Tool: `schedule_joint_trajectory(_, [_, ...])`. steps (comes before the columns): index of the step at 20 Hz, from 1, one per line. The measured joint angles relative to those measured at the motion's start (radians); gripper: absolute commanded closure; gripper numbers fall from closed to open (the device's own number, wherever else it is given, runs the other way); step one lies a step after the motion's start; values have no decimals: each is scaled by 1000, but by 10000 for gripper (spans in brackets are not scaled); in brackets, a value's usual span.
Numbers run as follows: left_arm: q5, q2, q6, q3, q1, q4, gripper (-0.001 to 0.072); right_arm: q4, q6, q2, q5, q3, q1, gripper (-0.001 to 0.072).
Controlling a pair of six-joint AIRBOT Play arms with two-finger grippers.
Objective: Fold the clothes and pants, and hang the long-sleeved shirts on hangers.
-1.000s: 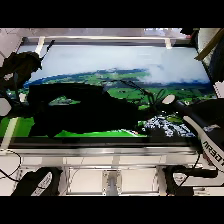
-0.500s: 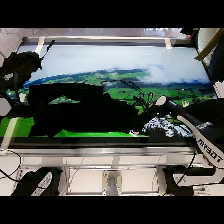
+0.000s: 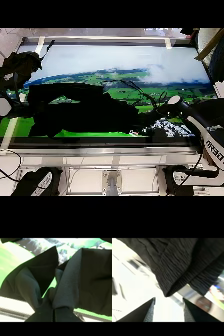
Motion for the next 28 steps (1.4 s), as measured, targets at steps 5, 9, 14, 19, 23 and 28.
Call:
schedule_joint_trajectory(5, [0,0,0,0,0,0,701,108,-32,2,-41,-112,3,230])
schedule_joint_trajectory(9, [0,0,0,0,0,0,701,158,-40,2,-117,-140,60,230])
schedule_joint_trajectory(14, [0,0,0,0,0,0,701,211,-46,2,-221,-148,151,273])
schedule_joint_trajectory(19, [0,0,0,0,0,0,701,276,-67,3,-300,-141,177,668])
schedule_joint_trajectory(23, [0,0,0,0,0,0,701,301,-88,6,-282,-92,181,686])
schedule_joint_trajectory(28, [0,16,57,0,0,8,701,295,-93,57,-162,61,168,686])
